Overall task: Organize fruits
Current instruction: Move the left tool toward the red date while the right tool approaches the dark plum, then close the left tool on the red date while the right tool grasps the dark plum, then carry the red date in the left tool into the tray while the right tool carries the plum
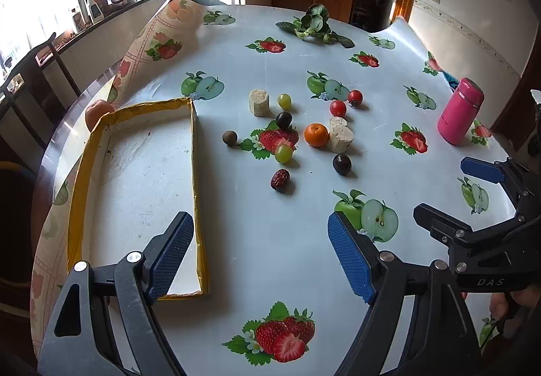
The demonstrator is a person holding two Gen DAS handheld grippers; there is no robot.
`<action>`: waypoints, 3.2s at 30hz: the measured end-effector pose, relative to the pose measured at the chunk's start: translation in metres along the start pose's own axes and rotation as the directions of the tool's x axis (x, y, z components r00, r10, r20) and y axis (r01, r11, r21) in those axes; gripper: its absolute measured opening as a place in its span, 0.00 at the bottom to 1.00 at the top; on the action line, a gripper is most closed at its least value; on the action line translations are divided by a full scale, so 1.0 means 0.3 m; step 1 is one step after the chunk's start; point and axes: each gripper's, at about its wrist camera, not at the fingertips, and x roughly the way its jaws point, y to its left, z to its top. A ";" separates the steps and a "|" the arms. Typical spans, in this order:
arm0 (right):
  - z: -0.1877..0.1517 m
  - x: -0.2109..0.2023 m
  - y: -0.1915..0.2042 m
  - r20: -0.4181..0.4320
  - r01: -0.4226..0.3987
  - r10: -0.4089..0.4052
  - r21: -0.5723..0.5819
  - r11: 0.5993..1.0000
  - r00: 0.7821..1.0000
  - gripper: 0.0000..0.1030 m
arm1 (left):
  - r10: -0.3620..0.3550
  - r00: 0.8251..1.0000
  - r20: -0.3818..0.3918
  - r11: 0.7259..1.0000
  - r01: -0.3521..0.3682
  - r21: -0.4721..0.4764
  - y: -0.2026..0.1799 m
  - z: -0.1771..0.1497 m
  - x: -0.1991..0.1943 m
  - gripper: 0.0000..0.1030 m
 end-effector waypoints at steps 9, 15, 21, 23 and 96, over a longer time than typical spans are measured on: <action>0.011 0.019 -0.010 -0.006 0.001 -0.001 -0.012 1.000 1.000 0.99 | -0.001 1.000 -0.014 1.000 0.001 -0.013 0.007 -0.001 0.020 0.80; 0.016 0.036 -0.015 -0.017 -0.003 0.003 -0.014 1.000 1.000 0.99 | -0.007 1.000 -0.029 1.000 0.006 -0.014 0.008 0.000 0.039 0.80; 0.012 0.061 -0.034 -0.026 -0.008 0.008 -0.006 1.000 1.000 0.99 | -0.018 0.999 -0.047 1.000 0.017 -0.023 0.007 -0.003 0.066 0.80; 0.011 0.072 -0.042 -0.027 -0.011 0.011 0.002 1.000 1.000 0.99 | -0.025 0.998 -0.057 0.999 0.023 -0.026 0.008 -0.004 0.078 0.80; 0.118 0.195 0.288 -0.079 -0.318 0.325 0.082 0.944 0.943 0.24 | -0.139 0.979 -0.148 0.984 0.119 -0.135 0.303 -0.043 0.191 0.18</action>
